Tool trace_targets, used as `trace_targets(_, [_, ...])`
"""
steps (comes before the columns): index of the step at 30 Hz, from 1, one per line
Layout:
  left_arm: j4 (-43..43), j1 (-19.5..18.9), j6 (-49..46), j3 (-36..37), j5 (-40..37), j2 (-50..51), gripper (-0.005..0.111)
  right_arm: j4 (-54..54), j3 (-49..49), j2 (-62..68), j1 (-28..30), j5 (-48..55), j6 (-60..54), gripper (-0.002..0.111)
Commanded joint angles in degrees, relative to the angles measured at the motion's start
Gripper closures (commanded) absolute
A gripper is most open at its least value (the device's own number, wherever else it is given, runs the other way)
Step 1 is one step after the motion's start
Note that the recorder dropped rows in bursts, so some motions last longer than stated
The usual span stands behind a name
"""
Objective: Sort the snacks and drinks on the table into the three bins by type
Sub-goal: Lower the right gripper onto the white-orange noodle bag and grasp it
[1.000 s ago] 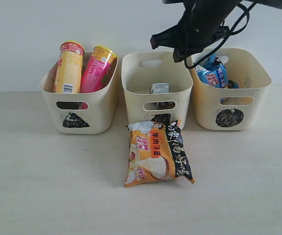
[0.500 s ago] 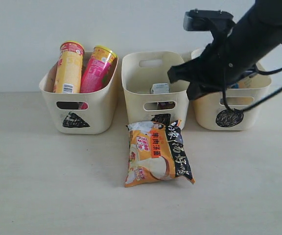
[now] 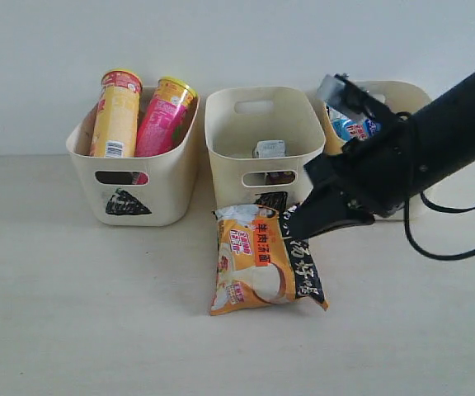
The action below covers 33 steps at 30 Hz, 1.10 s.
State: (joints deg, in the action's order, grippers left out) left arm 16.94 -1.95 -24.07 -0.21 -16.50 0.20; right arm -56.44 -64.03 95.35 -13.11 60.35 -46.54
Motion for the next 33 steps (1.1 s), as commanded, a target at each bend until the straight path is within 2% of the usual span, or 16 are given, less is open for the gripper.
trace_targets(1, [0.7, -0.2, 0.0, 0.2, 0.2, -0.2, 0.102, -4.6, 0.0, 1.9, 7.3, 5.5, -4.4, 0.108])
trace_targets(5, [0.7, -0.2, 0.0, 0.2, 0.2, -0.2, 0.102, -4.6, 0.0, 2.9, 9.6, 4.9, -4.1, 0.108])
trace_targets(15, [0.7, -0.2, 0.0, 0.2, 0.2, -0.2, 0.102, -4.6, 0.0, 10.0, 9.7, 2.7, -2.6, 0.107])
trace_targets(16, [0.7, -0.2, 0.0, 0.2, 0.2, -0.2, 0.102, -4.6, 0.0, 11.0, 9.7, 2.4, -2.5, 0.104])
trace_targets(18, [0.7, -0.2, 0.0, 0.2, 0.2, -0.2, 0.102, -4.6, 0.0, 13.4, 9.7, 0.4, -2.1, 0.090])
trace_targets(19, [0.7, -0.2, 0.0, 0.2, 0.2, -0.2, 0.102, -4.6, 0.0, 14.6, 9.7, -1.3, -2.0, 0.075])
trace_targets(20, [0.7, -0.2, 0.0, 0.2, 0.2, -0.2, 0.102, -4.6, 0.0, 15.2, 9.7, -2.2, -1.8, 0.068])
trace_targets(21, [0.7, -0.2, 0.0, 0.2, 0.2, -0.2, 0.102, -4.7, -0.1, 16.1, 9.7, -3.2, -1.5, 0.054])
trace_targets(23, [0.7, -0.2, 0.0, 0.2, 0.2, -0.2, 0.102, -6.0, -0.1, 17.3, 9.7, -4.7, -1.6, 0.035])
trace_targets(25, [0.7, -0.2, 0.0, 0.2, 0.2, -0.2, 0.102, -6.3, -0.2, 18.8, 9.7, -6.5, -2.0, 0.031])
trace_targets(33, [0.7, -0.2, 0.0, 0.2, 0.2, -0.2, 0.102, -8.0, -8.1, 27.3, 9.7, -3.5, -2.3, 0.028])
